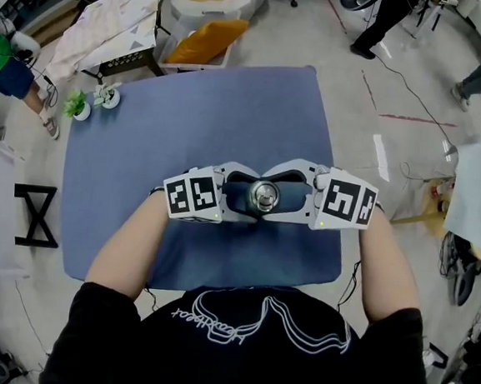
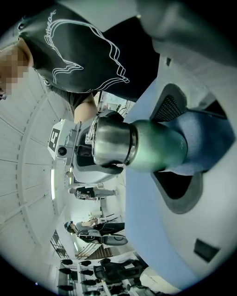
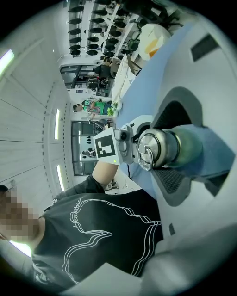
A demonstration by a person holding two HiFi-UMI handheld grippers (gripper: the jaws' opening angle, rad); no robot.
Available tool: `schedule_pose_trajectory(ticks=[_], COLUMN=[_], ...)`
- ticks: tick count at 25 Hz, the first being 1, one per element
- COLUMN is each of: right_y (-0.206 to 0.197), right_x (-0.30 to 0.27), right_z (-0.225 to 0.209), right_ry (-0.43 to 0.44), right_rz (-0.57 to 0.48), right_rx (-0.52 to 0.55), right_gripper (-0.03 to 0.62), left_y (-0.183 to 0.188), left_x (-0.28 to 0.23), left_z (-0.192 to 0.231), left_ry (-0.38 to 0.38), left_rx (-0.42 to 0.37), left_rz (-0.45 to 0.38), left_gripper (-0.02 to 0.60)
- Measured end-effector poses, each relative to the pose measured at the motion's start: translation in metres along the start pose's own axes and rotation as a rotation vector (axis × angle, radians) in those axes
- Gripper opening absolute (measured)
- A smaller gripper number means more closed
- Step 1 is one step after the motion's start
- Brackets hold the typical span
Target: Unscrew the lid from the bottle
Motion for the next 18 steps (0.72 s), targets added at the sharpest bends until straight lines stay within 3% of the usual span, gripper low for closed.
schedule_pose_trajectory(ticks=[3,5,8,12,18], right_y=[0.0,-0.001,0.004,0.009,0.007], right_x=[-0.001,0.001,0.006,0.009,0.012], right_z=[0.001,0.003,0.002,0.007,0.02], right_ry=[-0.024,-0.057,-0.153,-0.313,-0.482], right_rz=[-0.009,-0.015,-0.097,-0.187,-0.251], right_rx=[-0.009,-0.02,-0.036,-0.043,-0.079], right_gripper=[0.272,0.329,0.344,0.341,0.331], left_y=[0.004,0.005,0.002,0.0,-0.001], left_x=[0.0,0.0,-0.001,0.001,0.002], left_z=[-0.001,-0.001,-0.002,-0.006,-0.011], left_ry=[0.016,0.024,0.054,0.136,0.283], left_rx=[0.004,0.001,0.005,0.015,0.047], left_rz=[-0.023,-0.033,-0.049,-0.066,-0.098], left_gripper=[0.325,0.325,0.325,0.325,0.325])
Point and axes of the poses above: the fingertips, and each gripper's own axes: x backward along the fingers, z to its left, y out of its top, the point moved 3 cm from there along x, backward along the fingers, and after that the axes turned 15 degrees about -z, right-handed, at the moved point
